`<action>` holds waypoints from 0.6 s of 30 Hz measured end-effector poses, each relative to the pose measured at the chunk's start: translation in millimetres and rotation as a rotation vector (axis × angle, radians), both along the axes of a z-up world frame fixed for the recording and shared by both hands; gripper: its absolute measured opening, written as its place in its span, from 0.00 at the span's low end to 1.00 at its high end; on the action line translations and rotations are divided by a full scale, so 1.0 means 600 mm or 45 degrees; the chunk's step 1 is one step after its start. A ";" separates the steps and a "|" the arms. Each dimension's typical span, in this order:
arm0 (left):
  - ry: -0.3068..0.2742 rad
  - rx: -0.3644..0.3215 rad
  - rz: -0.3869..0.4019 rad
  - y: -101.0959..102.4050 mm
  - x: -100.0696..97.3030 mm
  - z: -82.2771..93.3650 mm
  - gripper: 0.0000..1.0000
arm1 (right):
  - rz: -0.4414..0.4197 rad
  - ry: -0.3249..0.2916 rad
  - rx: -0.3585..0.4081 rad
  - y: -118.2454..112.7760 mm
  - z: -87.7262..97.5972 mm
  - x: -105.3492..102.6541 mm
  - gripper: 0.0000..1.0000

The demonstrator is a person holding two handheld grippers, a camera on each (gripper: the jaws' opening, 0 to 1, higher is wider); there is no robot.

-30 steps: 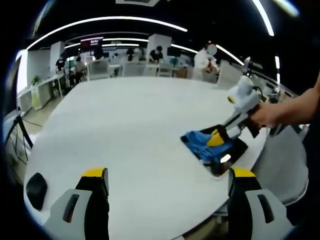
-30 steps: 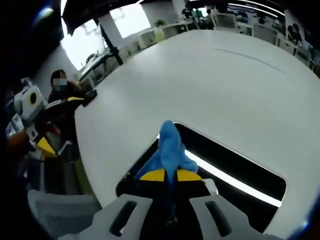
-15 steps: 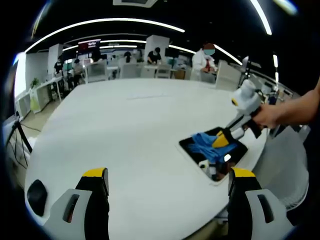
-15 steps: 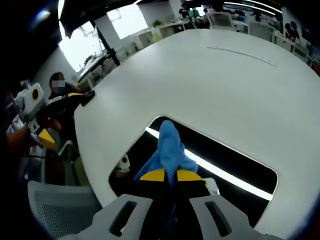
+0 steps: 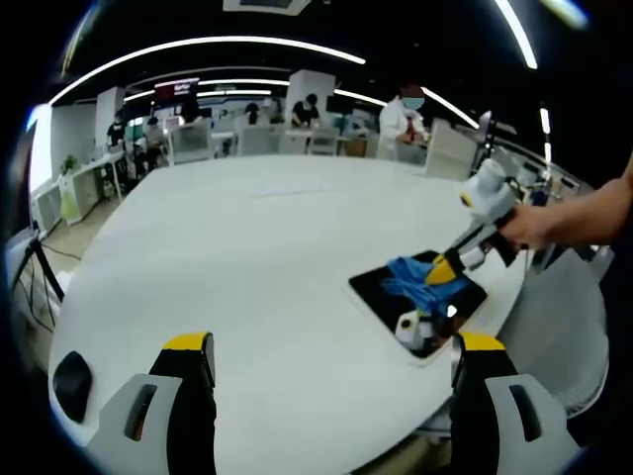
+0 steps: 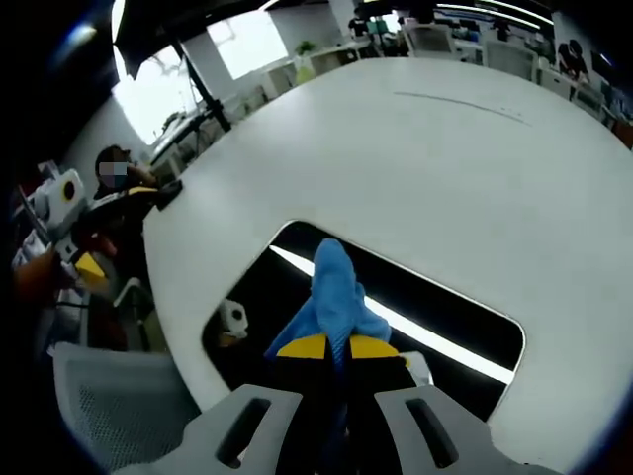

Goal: Wipe the mirror surface with the cleaning cloth until all visible marks leave the cleaned area.

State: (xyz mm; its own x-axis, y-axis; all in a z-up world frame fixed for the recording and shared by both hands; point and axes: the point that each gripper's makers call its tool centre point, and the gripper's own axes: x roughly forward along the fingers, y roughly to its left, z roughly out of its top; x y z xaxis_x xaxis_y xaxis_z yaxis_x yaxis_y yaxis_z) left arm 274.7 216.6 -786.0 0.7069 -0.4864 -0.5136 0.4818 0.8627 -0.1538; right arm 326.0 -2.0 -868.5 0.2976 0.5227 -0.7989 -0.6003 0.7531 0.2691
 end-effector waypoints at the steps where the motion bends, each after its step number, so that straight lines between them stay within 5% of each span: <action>1: 0.000 0.001 0.001 -0.001 -0.001 0.001 1.00 | -0.006 0.002 0.000 -0.004 0.000 0.001 0.00; 18: -0.002 0.009 -0.004 0.002 -0.005 0.006 1.00 | -0.080 0.016 -0.030 -0.097 0.000 0.009 0.01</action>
State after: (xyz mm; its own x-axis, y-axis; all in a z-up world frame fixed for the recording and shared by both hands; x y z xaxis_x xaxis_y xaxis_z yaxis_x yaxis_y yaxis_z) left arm 271.5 217.7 -782.5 0.7064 -0.4846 -0.5160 0.4846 0.8624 -0.1467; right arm 331.4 -59.9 -868.6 0.3191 0.4841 -0.8147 -0.5483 0.7955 0.2579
